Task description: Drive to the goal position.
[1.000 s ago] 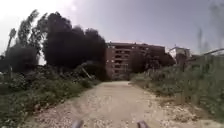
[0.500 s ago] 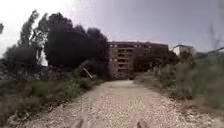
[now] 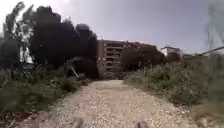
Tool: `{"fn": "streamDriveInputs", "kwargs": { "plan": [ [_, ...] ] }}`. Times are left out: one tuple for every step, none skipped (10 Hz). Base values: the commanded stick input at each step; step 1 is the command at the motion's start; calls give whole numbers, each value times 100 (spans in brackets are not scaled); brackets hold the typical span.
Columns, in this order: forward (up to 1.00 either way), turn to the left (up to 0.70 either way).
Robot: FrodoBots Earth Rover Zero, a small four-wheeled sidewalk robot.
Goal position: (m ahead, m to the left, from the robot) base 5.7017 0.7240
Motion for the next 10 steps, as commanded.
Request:
{"fn": "streamDriveInputs", "kwargs": {
  "plan": [
    [85,0],
    [85,0],
    [85,0],
    [85,0],
    [85,0],
    [85,0],
    [85,0],
    [85,0],
    [85,0],
    [85,29]
  ]
}}
